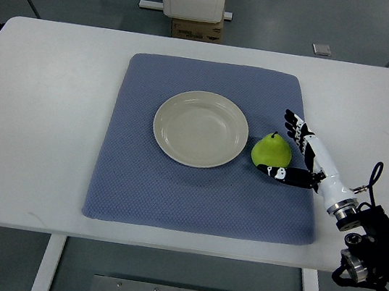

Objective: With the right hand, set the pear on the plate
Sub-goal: 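Close the right hand fingers around the green pear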

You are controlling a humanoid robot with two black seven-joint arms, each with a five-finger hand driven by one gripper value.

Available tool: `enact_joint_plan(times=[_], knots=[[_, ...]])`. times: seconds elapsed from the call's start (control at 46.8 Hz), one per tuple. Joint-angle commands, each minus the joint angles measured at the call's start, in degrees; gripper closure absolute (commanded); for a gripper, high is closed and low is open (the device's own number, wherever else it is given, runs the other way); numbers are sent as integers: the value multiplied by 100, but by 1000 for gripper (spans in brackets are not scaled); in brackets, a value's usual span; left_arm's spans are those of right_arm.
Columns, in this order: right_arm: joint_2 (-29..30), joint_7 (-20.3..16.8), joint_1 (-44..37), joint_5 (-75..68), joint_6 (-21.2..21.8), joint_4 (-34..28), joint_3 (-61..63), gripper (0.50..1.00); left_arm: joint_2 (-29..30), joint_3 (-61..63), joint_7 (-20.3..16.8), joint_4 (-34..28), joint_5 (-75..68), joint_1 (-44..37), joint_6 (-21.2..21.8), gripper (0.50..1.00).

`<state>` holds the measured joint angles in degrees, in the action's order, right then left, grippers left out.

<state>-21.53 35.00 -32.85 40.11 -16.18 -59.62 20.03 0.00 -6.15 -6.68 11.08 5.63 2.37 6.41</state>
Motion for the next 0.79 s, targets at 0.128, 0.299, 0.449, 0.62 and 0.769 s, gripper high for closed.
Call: enact_joint_plan(times=[0.128, 0.299, 0.449, 0.62, 0.769], knots=[[149, 0, -11, 58, -105, 109, -61, 513, 0, 0, 0, -1, 0, 0, 0, 500], [219, 0, -28, 58, -114, 223, -69, 565, 0, 0, 0, -1, 0, 0, 0, 500], [333, 0, -37, 172, -114, 504, -61, 584, 0, 0, 0, -1, 0, 0, 0, 500], [456, 0, -99, 172, -158, 733, -61, 745, 0, 0, 0, -1, 0, 0, 0, 500], [518, 0, -142, 163, -193, 812, -52, 1000, 0, 0, 0, -1, 0, 0, 0, 500]])
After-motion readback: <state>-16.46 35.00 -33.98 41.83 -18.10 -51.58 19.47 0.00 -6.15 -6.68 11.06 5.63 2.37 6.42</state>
